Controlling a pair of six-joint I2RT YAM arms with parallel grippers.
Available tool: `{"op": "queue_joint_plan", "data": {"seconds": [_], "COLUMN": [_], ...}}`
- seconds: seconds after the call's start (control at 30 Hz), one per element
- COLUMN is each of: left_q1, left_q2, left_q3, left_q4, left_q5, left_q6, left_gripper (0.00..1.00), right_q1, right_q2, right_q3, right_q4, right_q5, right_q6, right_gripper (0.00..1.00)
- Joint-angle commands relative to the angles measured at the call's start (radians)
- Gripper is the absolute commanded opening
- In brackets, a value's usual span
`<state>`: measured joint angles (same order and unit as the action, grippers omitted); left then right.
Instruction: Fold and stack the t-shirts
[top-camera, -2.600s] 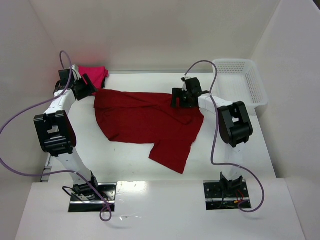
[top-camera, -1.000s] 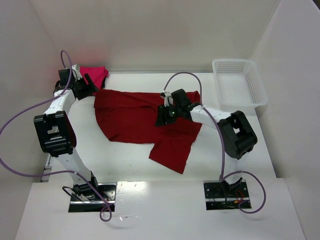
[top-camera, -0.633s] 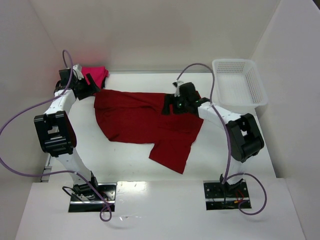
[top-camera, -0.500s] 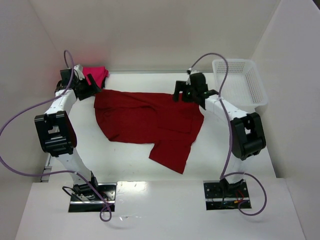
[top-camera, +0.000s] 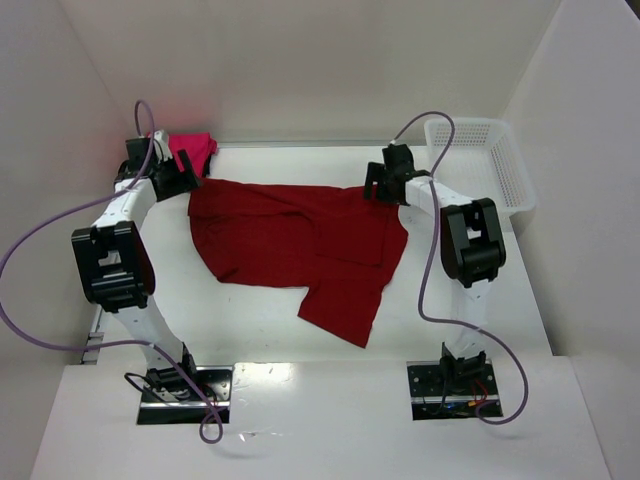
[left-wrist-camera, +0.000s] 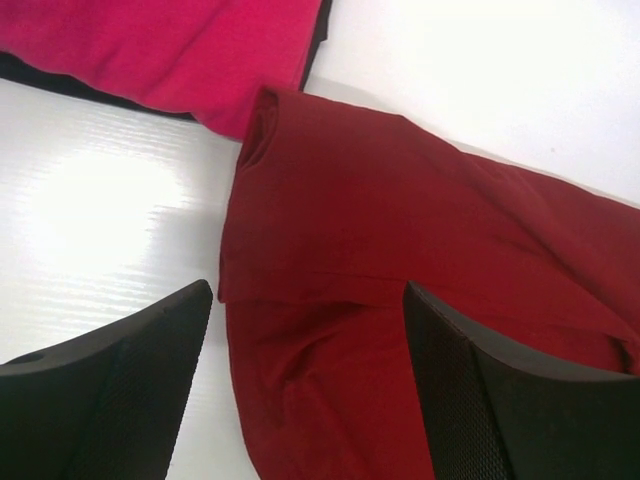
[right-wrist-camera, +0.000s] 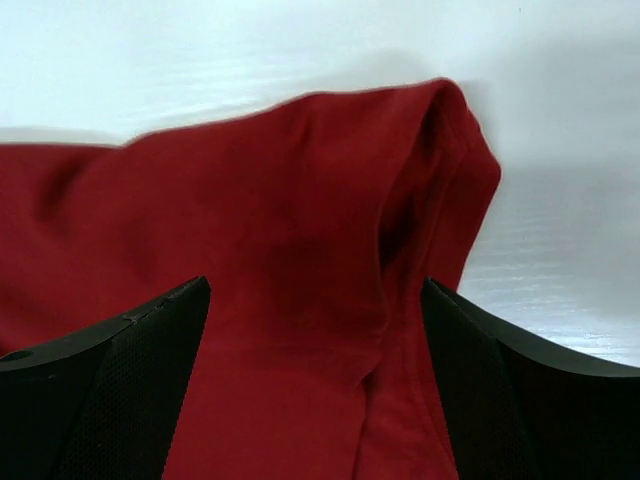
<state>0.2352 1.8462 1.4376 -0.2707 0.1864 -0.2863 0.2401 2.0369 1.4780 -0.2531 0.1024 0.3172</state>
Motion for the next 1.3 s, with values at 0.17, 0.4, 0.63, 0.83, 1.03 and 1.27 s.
{"op": "queue_joint_plan", "data": {"seconds": [0.17, 0.4, 0.63, 0.83, 1.03, 1.27], "left_q1": [0.000, -0.010, -0.010, -0.019, -0.028, -0.046], "left_q2": [0.070, 0.137, 0.166, 0.185, 0.205, 0.234], "left_q3": [0.056, 0.104, 0.159, 0.168, 0.196, 0.239], "left_q4": [-0.013, -0.013, -0.022, -0.022, -0.022, -0.032], "left_q5": [-0.041, -0.041, -0.031, -0.031, -0.013, -0.022], "left_q6": [0.047, 0.056, 0.065, 0.065, 0.075, 0.065], "left_gripper": [0.85, 0.85, 0.85, 0.85, 0.81, 0.81], "right_q1": [-0.024, -0.044, -0.044, -0.044, -0.053, -0.084], "right_q2": [0.077, 0.140, 0.194, 0.235, 0.235, 0.264], "right_q3": [0.145, 0.229, 0.285, 0.311, 0.369, 0.464], "right_q4": [-0.046, -0.046, -0.074, -0.084, -0.084, -0.097], "right_q5": [0.042, 0.020, 0.029, 0.019, 0.042, 0.066], "right_q6": [0.008, 0.017, 0.026, 0.026, 0.026, 0.051], "right_gripper": [0.91, 0.89, 0.77, 0.53, 0.24, 0.20]}}
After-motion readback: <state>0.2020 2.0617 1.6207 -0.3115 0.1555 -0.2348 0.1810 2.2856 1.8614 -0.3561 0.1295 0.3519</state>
